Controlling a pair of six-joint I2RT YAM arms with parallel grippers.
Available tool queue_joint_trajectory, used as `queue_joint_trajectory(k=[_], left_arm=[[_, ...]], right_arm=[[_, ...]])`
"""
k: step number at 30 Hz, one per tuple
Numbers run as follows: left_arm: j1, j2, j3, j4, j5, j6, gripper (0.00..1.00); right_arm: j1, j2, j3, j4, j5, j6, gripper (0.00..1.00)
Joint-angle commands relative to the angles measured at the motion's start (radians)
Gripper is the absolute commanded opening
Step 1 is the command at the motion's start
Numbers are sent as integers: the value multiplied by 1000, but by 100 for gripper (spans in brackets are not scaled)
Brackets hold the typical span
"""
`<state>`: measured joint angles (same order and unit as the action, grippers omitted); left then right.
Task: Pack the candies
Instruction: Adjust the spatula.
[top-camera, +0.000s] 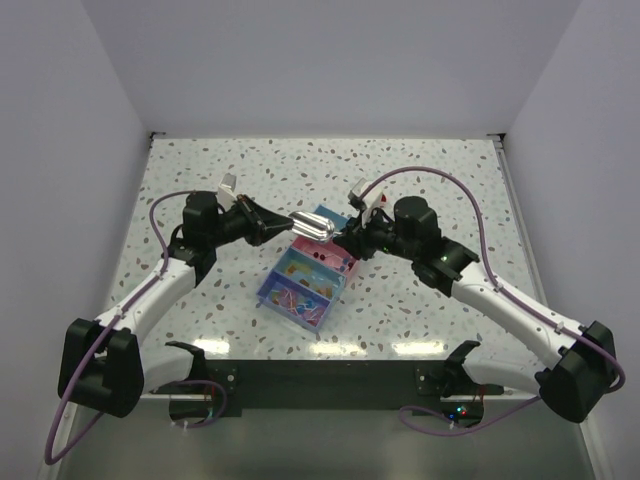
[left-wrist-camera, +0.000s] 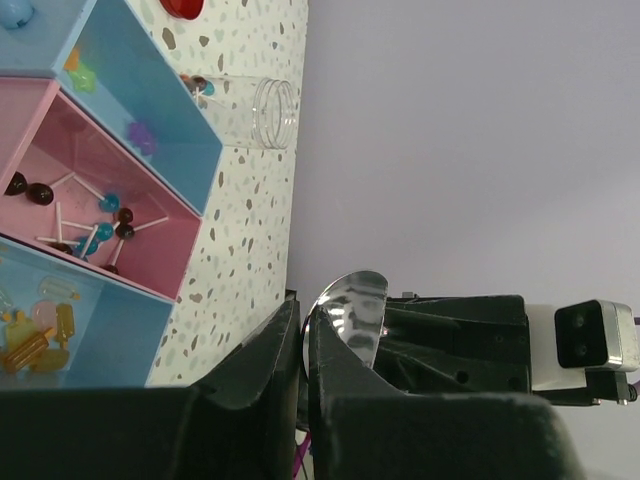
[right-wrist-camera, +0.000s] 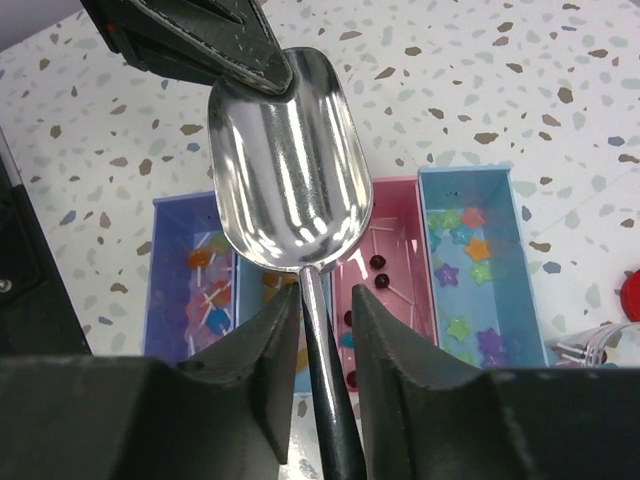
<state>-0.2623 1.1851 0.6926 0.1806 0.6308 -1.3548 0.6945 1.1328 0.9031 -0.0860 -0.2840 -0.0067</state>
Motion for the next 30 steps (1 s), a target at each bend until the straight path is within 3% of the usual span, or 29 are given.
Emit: queue_joint_trajectory(k=[1, 3, 7, 17, 20, 23, 27, 30], left_arm=[[6, -18, -2, 71, 35, -26, 0], [6, -15, -2, 71, 35, -23, 0], [6, 5, -8, 65, 30, 5, 0], [5, 61, -13, -102, -32, 180, 0], [6, 64, -10, -121, -60, 223, 10], [6, 65, 33, -179, -123, 307, 35], [5, 70, 129, -343, -268, 542, 59], [-2, 71, 136, -371, -339, 687, 64]], right_arm=[[-3, 2, 51, 51, -21, -27, 26], [-1, 2, 59, 43, -23, -32, 14], [-3, -10, 82, 16, -18, -38, 0], [-3, -8, 232, -183, 22, -56, 0], [-3, 18, 273, -282, 34, -76, 0], [-3, 35, 306, -394, 37, -81, 0], [-3, 76, 382, -578, 48, -85, 0], [-1, 128, 462, -734, 52, -85, 0]])
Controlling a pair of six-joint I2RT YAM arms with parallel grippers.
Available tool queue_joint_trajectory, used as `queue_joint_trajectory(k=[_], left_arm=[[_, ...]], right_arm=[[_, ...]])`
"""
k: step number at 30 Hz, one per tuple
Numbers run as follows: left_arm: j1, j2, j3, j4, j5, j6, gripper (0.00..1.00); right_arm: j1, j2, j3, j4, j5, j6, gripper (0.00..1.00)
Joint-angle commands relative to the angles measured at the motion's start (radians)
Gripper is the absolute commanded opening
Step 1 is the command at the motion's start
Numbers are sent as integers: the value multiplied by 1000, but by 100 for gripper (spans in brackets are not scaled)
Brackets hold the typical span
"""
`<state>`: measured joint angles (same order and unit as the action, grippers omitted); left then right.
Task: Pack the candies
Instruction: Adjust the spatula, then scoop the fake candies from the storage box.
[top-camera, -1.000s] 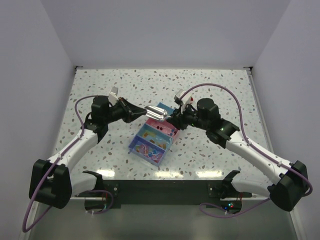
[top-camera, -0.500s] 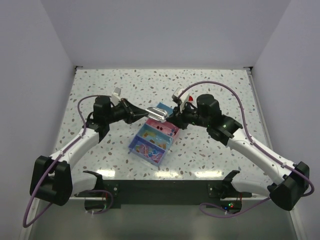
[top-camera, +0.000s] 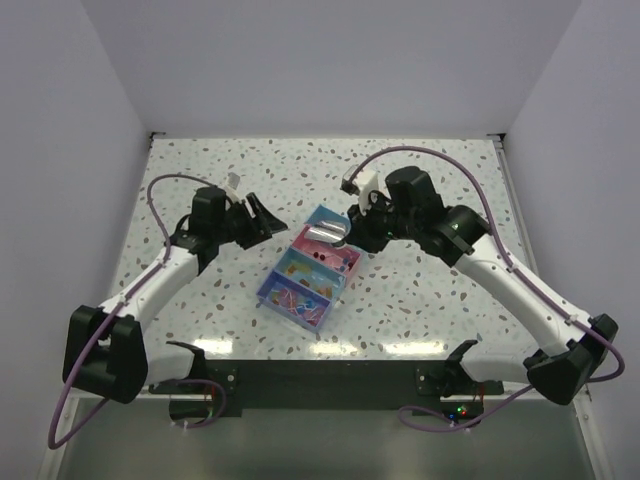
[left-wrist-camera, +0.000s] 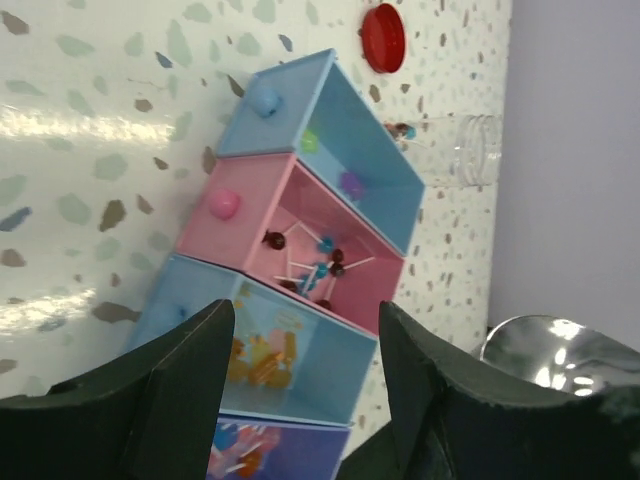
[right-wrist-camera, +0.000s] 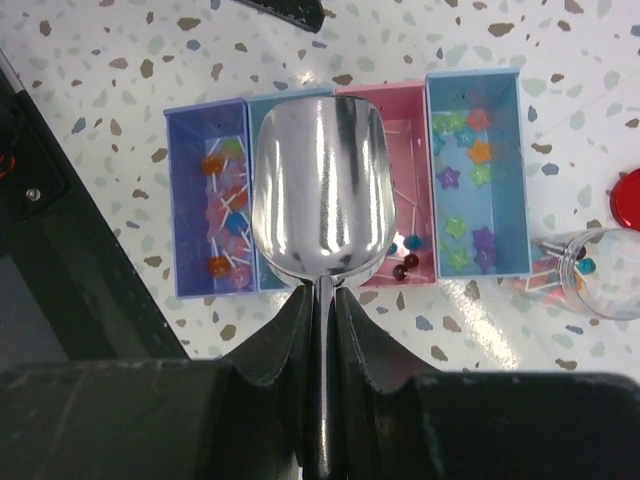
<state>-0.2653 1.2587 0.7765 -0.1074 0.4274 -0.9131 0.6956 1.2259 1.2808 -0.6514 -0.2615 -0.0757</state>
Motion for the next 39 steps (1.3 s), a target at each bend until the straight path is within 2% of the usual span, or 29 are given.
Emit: queue_joint_trajectory(k=[1, 5, 11, 17, 31, 37, 39], left_arm=[[-3, -2, 49, -75, -147, 275, 65], [-63, 25, 35, -51, -173, 410, 60], [-159, 67, 32, -41, -239, 511, 51], [-163, 62, -17, 2, -254, 548, 45], [-163, 56, -85, 41, -220, 565, 34], [-163, 65, -94, 41, -205, 562, 17], [-163, 71, -95, 41, -200, 560, 14]], right_arm=[[-1, 47, 122, -239, 31, -16, 0], [19, 128, 195, -378, 54, -16, 0], [108, 244, 304, -522, 137, -6, 0], [192, 375, 382, -594, 245, -15, 0], [243, 609, 531, -712, 304, -47, 0], [252, 652, 514, -682, 298, -56, 0], [254, 653, 490, -665, 289, -55, 0]])
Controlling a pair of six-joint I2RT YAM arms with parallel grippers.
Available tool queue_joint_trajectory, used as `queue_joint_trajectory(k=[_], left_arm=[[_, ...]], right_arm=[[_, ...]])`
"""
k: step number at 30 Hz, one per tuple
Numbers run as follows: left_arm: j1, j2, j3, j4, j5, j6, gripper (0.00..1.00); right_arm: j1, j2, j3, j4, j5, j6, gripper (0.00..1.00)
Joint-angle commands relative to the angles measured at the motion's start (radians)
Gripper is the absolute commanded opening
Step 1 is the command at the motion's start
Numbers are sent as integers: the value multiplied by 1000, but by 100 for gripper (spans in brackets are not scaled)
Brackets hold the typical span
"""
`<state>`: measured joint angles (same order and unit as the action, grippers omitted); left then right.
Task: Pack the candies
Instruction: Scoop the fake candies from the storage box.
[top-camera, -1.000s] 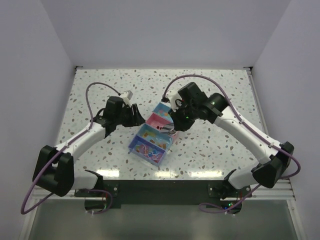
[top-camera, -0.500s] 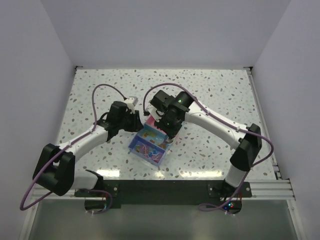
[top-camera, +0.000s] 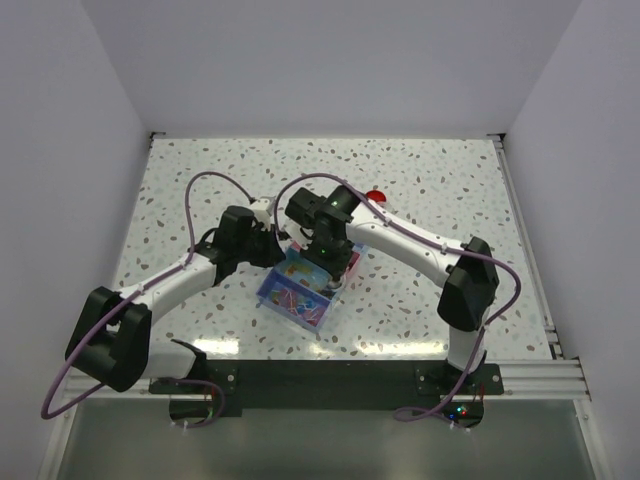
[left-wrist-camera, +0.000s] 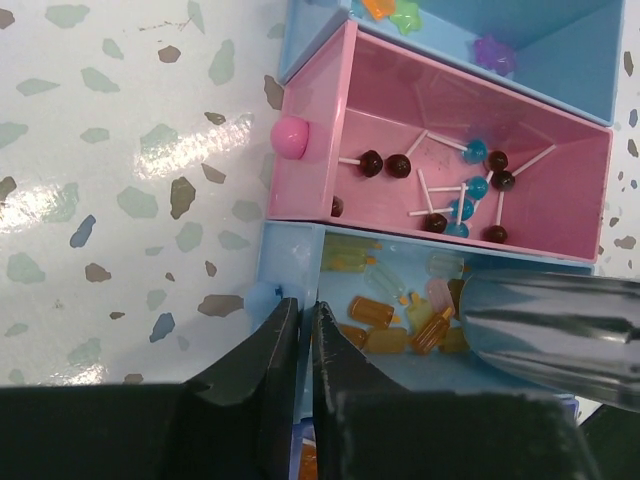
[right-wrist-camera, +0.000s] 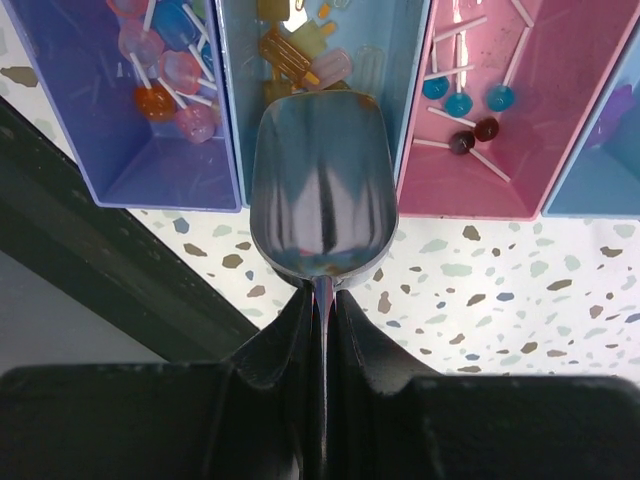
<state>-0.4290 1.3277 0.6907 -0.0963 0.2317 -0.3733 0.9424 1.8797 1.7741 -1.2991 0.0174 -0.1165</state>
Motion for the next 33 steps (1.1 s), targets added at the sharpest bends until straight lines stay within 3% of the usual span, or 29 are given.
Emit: queue_joint_trajectory(k=[1, 7, 20, 33], left_arm=[[1, 2, -11, 32, -3, 19, 11], [1, 5, -23, 46, 24, 2, 5], [1, 5, -31, 55, 47, -16, 2], [1, 8, -31, 50, 72, -19, 1]], right_arm=[[9, -1, -13, 4, 3, -12, 0], [15, 10, -61, 96, -8, 15, 0], [29, -45, -304, 391, -16, 46, 0], [29, 30, -232, 405, 4, 90, 0]])
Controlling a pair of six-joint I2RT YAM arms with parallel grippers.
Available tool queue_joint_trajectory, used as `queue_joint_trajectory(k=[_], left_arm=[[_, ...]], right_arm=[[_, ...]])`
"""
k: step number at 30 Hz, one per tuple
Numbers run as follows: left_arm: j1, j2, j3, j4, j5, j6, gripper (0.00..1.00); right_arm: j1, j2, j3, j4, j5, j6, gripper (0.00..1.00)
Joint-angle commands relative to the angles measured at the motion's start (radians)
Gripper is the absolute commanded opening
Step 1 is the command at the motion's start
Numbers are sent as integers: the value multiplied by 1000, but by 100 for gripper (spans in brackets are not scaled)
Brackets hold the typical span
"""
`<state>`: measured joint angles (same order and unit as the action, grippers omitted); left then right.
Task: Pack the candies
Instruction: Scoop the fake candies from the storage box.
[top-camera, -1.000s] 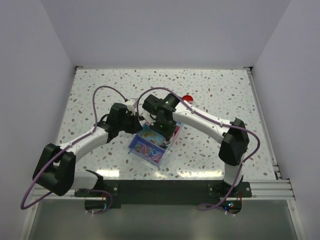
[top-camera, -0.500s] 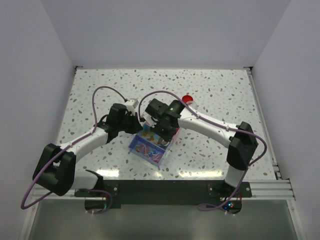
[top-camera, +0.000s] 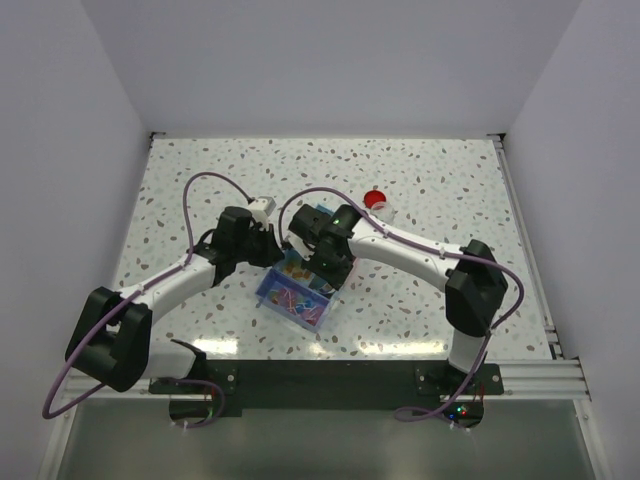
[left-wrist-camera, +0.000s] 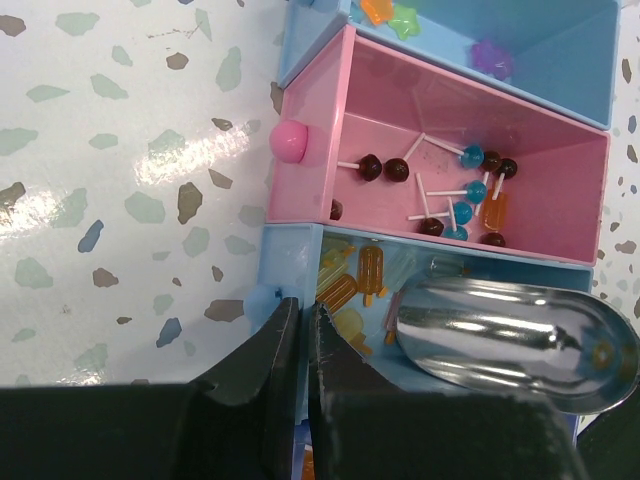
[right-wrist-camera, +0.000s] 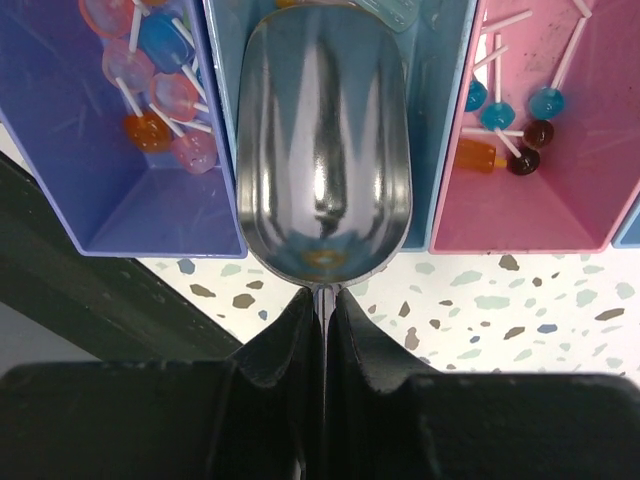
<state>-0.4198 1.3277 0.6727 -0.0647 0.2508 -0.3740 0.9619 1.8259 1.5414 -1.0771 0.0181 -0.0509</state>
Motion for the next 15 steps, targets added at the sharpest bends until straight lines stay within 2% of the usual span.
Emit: queue_joint_trajectory(k=[1, 7, 15], left_arm=[[-8, 5, -15, 19, 53, -20, 1], [-8, -2, -25, 39, 80, -28, 0], [-10, 4, -48, 48, 120, -49, 0]], right_arm=[[9, 85, 2, 184, 5, 26, 0], [11, 102, 0, 247, -1, 39, 0], [9, 131, -12, 422, 34, 72, 0]])
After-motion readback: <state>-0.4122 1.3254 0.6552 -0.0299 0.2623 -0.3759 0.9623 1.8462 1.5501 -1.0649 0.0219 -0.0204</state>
